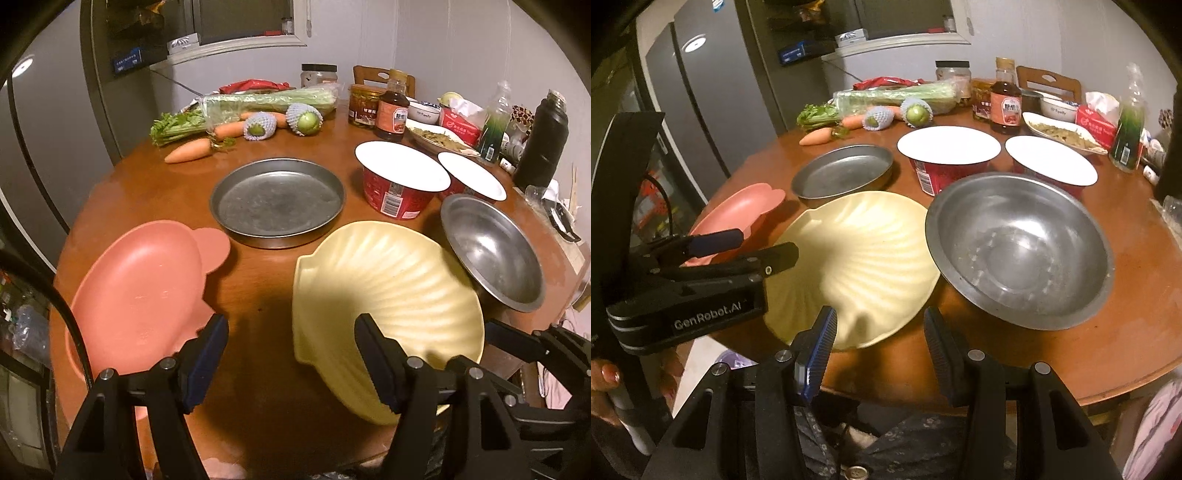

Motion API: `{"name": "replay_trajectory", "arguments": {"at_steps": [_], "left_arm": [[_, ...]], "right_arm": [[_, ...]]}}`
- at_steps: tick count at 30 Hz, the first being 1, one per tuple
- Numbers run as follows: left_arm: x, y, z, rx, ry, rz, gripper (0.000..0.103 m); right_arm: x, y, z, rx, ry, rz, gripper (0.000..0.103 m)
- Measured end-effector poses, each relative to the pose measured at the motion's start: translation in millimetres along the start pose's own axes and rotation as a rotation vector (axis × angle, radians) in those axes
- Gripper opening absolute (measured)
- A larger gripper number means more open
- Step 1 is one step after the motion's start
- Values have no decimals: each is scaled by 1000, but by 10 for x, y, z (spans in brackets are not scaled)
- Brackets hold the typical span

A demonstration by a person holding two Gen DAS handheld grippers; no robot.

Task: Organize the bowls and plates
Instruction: 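Reach the left tool to the yellow shell plate rim and grasp it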

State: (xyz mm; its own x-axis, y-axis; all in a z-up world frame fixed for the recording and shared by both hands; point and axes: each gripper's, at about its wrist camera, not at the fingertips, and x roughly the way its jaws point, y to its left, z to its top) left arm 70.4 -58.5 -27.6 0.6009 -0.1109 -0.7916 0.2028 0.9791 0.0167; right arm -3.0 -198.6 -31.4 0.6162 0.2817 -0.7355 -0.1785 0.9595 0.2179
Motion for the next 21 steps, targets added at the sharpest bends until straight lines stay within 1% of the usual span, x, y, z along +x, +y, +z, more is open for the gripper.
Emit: {"name": "replay_trajectory", "arguments": {"at_steps": [5,6,9,10,11,12,15,21], "left_arm": [[90,-45,7,2,19,-11,70],[104,-51,3,2,22,-12,70],[161,-92,-10,13,31,-29,64],[190,-99,-11,11,39,-35,58],[210,-103,-15,10,48,-43,54],[210,-99,-15,3,41,-55,54],[202,-109,-28,6,38,-55,52],[117,-50,-35,-5,21,-45,52]], "right_arm": [[91,-52,29,28,-7,-7,51],[112,-59,36,24,-11,-2,48],[142,-66,46,17,-23,-10,43],[154,-68,47,13,-25,-15,40],[165,-66,47,9,-23,-18,39],[168,-58,47,6,-21,-15,36],[176,-31,50,-10,-23,-7,34],[182,38,61,-32,-29,-1,33]]}}
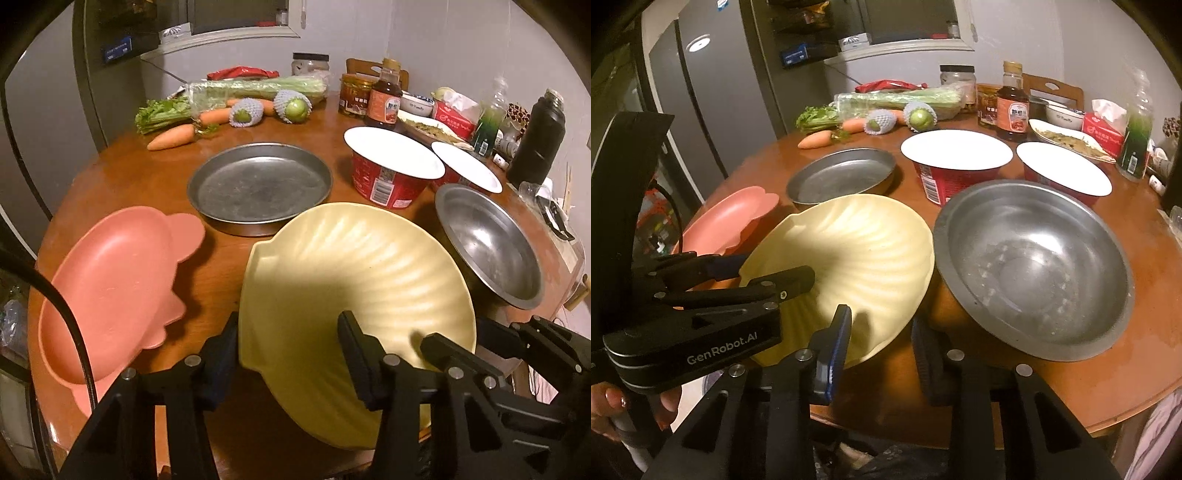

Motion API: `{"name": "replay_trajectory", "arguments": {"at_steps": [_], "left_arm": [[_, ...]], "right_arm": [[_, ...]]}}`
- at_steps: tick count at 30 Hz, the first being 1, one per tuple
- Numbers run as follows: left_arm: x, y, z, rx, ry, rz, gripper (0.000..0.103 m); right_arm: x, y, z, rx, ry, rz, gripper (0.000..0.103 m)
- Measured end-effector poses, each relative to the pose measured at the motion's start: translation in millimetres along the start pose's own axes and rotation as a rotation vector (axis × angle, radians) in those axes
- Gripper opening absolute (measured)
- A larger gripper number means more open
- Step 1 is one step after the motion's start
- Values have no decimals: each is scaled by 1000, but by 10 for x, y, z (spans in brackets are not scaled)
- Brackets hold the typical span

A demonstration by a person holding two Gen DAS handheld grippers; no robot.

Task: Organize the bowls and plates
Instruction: 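Reach the left tool to the yellow shell plate rim and grasp it, then lift the yellow shell plate with the left tool over the pink bowl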

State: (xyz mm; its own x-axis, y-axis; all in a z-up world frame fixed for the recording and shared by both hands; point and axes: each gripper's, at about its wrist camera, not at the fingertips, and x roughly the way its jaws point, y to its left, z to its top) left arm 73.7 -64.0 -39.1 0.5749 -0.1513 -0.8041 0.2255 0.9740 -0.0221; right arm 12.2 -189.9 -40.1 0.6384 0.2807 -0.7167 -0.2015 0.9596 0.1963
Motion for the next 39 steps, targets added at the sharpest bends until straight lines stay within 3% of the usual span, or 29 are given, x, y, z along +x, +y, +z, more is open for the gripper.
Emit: {"name": "replay_trajectory", "arguments": {"at_steps": [11,22,29,39], "left_arm": [[-401,242,-24,-51,-71,24,52],[-752,811,28,-134,-143,95,52],[-748,1189,8,-157,-130,154,52],[-639,1586,-15,-186,-110,172,52]], "right_arm": [[-163,236,64,-33,-35,42,33],[-169,768,334,-97,-67,113,33],[7,1181,509,-154,-53,144,34],[310,1552,645,-195,-17,159,34]]}}
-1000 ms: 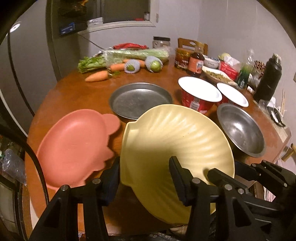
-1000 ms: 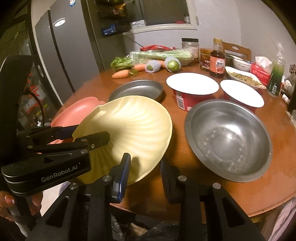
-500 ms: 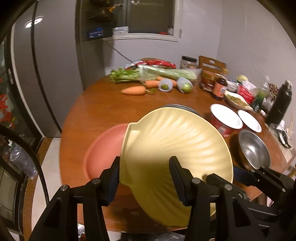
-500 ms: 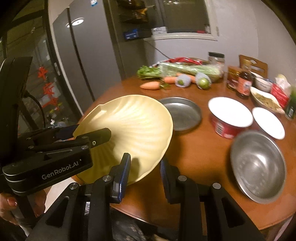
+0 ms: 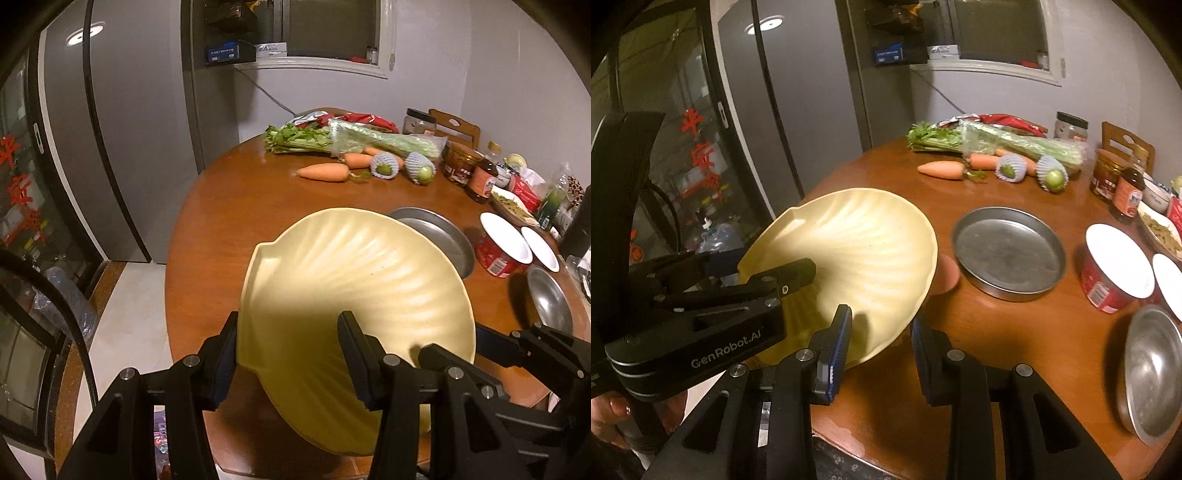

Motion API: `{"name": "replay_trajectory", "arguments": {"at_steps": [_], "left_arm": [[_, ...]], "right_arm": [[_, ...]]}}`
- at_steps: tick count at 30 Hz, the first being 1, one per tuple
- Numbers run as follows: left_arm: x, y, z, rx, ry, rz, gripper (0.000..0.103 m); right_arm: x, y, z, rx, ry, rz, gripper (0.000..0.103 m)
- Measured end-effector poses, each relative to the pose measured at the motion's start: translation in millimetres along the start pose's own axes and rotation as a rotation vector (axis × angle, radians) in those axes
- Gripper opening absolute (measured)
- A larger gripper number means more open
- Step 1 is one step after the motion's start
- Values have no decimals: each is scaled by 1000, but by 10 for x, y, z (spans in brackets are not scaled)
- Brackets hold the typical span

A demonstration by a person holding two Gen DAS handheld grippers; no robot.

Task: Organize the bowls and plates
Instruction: 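Lift the yellow shell plate with the left tool over the pink bowl, then lower the shell plate onto the pink bowl and open the left tool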

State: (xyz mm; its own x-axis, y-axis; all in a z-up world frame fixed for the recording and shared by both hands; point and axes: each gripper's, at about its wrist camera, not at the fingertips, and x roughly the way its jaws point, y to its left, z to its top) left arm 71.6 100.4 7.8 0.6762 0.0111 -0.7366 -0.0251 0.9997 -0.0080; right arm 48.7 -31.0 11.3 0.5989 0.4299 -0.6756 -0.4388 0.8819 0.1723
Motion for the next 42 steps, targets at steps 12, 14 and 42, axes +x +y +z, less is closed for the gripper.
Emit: {"name": "replay_trajectory", "arguments": {"at_steps": [12,14,42], "left_arm": [[273,145,63,17,39,-7,52],[295,144,77,23,42,-5,52],[515,147,193,59,67,21,52]], "right_arm": [[263,49,31,14,51,2,35],[292,41,34,22,55,5,35],[392,55,25,5,89,22,37]]}}
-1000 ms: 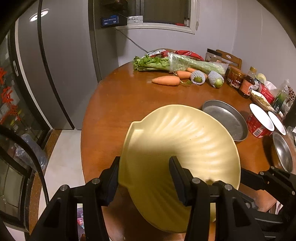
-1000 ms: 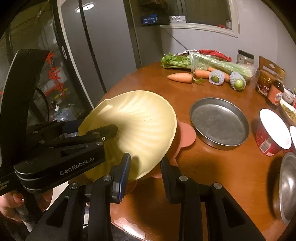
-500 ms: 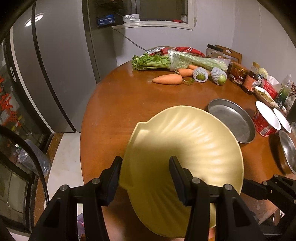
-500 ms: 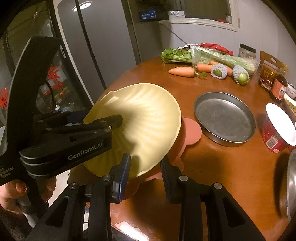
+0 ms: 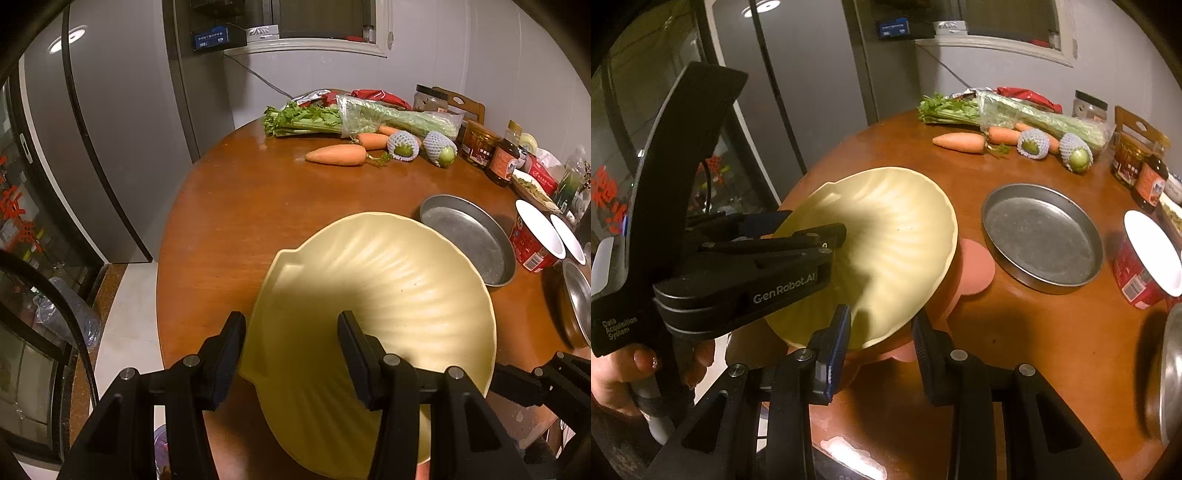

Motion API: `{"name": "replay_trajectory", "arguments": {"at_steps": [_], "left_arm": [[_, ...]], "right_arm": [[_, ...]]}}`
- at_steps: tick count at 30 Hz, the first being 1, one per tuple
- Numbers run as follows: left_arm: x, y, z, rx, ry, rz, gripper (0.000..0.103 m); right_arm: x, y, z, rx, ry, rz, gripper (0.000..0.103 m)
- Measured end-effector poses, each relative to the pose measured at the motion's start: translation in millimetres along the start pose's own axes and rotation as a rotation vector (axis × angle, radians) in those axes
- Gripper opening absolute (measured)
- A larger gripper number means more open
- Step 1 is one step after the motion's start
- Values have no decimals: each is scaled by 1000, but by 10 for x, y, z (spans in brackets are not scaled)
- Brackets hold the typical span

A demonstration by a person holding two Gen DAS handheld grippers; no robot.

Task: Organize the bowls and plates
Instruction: 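Lower the shell plate onto the pink bowl and open the left tool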

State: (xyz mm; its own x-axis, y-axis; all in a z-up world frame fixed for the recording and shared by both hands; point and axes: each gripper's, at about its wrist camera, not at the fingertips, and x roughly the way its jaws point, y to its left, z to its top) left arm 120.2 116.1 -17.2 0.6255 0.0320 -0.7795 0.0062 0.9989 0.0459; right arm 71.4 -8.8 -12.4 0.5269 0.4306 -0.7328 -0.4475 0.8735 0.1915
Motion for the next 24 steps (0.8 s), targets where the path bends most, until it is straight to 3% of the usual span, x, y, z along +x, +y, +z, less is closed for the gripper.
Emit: {"name": "replay_trajectory", "arguments": {"at_steps": [24], "left_arm": [[19,101,-79,-9,24,17,52]], "right_arm": [[-145,111,-53,-71,11,-42,46]]}}
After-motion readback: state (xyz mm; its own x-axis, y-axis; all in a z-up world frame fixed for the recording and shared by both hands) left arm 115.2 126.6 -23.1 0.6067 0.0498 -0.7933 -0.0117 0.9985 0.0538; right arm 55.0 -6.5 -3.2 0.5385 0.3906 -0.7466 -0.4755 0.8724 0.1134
